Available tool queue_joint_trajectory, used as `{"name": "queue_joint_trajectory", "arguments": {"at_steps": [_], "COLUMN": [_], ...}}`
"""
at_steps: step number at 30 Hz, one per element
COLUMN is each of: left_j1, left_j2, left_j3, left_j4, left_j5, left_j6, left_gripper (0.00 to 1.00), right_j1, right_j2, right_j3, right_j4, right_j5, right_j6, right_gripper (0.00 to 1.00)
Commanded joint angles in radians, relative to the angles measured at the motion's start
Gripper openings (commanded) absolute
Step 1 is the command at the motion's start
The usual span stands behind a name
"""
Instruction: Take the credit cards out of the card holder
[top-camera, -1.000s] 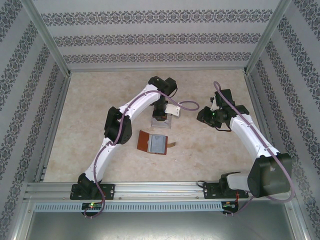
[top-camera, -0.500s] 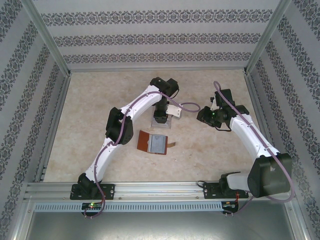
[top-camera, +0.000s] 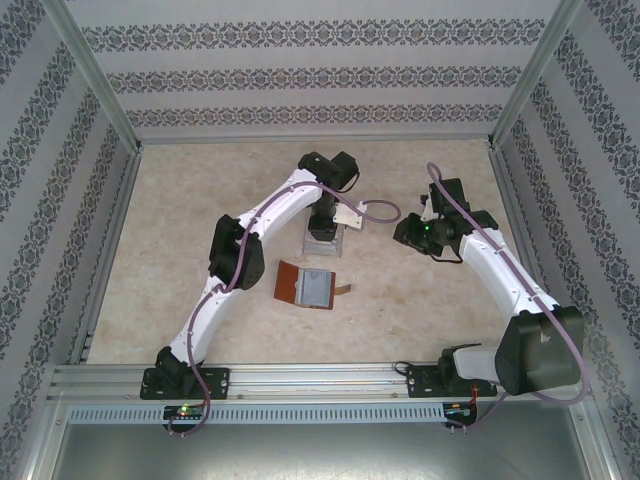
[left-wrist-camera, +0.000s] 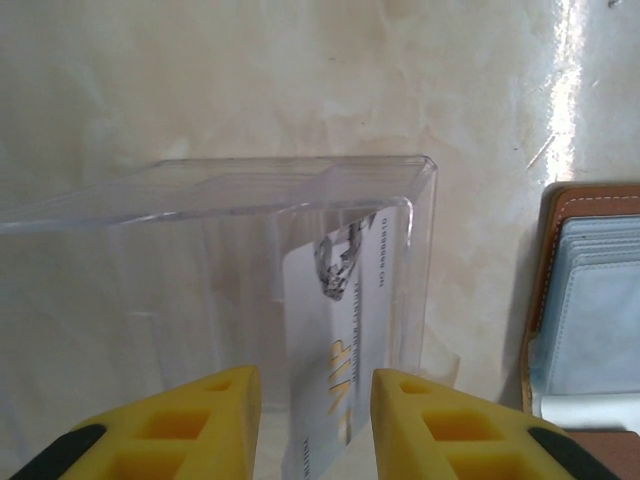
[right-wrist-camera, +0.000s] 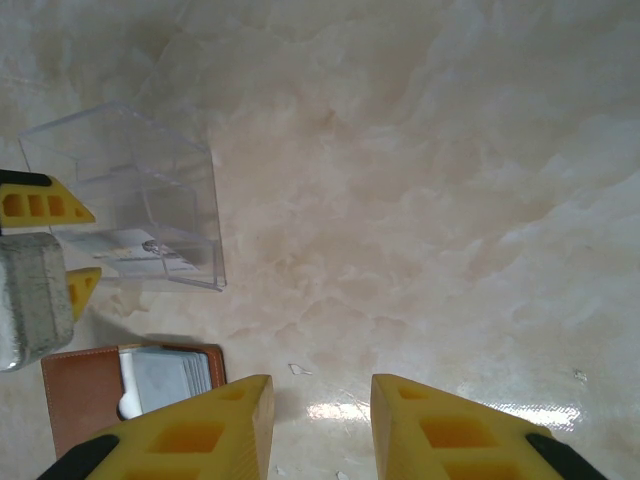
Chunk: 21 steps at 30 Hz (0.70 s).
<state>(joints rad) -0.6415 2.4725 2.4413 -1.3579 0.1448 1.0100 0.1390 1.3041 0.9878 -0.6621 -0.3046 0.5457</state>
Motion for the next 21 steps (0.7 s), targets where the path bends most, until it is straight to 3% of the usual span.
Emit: {"name": "queue_joint_trajectory", "arguments": {"at_steps": [1,14,21], "left_j1": [0.003,0.009,0.009], "left_j2": [-0.065,-0.055,-0.078], "left_j3": [-0.031,-0.116,-0.119], "left_j4": [0.043,0.128,0.131], "left_j5": [-0.025,-0.096,-0.063], "left_j6": [-0.014,-0.027,-0.028], "left_gripper": [0.34,0.34,0.34], "right_j1": [-0.011,-0.011,-0.012], "right_j2": [0.005,0.013,0.017], "right_j3": [-0.017,-0.024,-0.025], "right_j4": [0.013,0.022,0.026], "right_j5": [-0.019,-0.027,-0.026], "right_j6": [-0.010,-0.010,-0.008], "right_gripper": [0.32,0.32,0.32]}}
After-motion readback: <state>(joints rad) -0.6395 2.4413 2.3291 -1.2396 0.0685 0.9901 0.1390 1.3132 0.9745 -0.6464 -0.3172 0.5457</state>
